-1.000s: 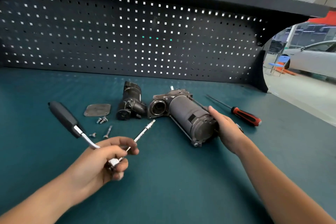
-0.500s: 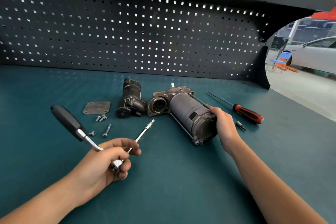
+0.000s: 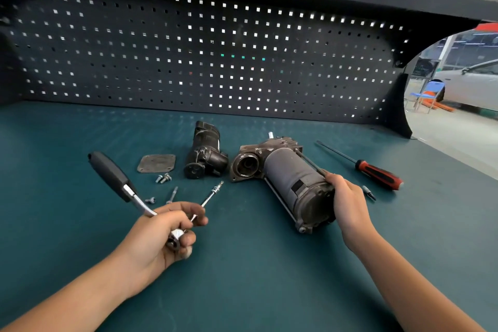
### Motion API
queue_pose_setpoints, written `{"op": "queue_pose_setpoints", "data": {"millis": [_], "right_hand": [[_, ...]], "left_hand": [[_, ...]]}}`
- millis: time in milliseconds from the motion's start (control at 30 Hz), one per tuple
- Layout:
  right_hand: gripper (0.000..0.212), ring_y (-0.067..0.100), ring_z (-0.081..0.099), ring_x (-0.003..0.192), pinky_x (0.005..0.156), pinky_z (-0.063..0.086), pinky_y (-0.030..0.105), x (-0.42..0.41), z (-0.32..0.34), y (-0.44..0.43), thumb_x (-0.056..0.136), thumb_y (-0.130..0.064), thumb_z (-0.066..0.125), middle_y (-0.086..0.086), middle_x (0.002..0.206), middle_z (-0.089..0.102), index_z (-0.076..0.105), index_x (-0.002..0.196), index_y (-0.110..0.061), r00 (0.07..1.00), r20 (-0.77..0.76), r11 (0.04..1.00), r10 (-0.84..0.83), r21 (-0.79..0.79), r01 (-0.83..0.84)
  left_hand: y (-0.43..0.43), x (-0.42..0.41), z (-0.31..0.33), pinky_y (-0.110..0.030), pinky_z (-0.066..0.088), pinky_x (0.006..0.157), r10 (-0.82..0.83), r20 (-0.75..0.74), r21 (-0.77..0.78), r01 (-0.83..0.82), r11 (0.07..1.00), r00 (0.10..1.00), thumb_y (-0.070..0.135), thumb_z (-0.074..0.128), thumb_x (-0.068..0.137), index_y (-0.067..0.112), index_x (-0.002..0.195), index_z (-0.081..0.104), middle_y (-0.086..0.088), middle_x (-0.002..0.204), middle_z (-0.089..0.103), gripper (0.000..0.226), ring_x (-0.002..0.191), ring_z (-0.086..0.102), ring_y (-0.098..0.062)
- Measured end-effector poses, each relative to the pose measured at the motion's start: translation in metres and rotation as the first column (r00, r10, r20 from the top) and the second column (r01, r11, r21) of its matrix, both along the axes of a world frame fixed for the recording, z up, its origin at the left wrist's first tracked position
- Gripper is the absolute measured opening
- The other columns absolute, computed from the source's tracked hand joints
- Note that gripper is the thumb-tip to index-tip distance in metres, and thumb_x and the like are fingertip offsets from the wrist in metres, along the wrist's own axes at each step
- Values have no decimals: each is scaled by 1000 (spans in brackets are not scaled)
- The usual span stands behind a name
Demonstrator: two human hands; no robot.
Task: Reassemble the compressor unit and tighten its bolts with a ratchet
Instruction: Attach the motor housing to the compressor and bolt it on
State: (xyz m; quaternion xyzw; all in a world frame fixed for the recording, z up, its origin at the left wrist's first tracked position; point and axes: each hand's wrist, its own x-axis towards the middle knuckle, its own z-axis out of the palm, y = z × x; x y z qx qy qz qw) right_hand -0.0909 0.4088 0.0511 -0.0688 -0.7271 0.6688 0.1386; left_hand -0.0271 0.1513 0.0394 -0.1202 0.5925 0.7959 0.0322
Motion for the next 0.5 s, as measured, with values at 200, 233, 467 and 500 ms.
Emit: {"op": "queue_pose_setpoints", "data": {"millis": [200,233,467,500], "right_hand": [[32,-9,60,67,65,39,20,26,3,-9,95,-35,45,-18,70,68,67,74,-23,998,59,999,22,38,-25],[30,-2,61,83,73,42,23,27,6,-8,95,-34,46,-11,87,71,68,86,-17,999,46,993,-3,117,-2],[41,11,56,110,90,36,23,28,67,-50,83,-33,59,-12,110,62,59,121,-19,921,-331,748,204,659,72],[41,14,57,109,94,37,27,18,72,-68,83,-37,57,-9,109,65,59,120,-19,930,-247,627,273,778,23]], "left_hand": [[-3,4,0,-18,32,37,-99,-92,-426,51,903,991,-14,38,82,3,78,63,-5,73,64,31,36,41,-10],[-5,4,1,-18,33,38,-107,-111,-460,44,887,988,-14,38,82,4,78,64,-3,73,64,32,37,41,-10],[-21,-8,7,-18,33,38,16,-256,-452,-135,882,967,-5,46,88,10,78,64,-5,69,61,25,37,42,-9],[-24,-10,7,-17,33,37,48,-287,-434,-175,884,957,-4,47,89,11,78,63,-5,69,61,24,36,42,-8]]}}
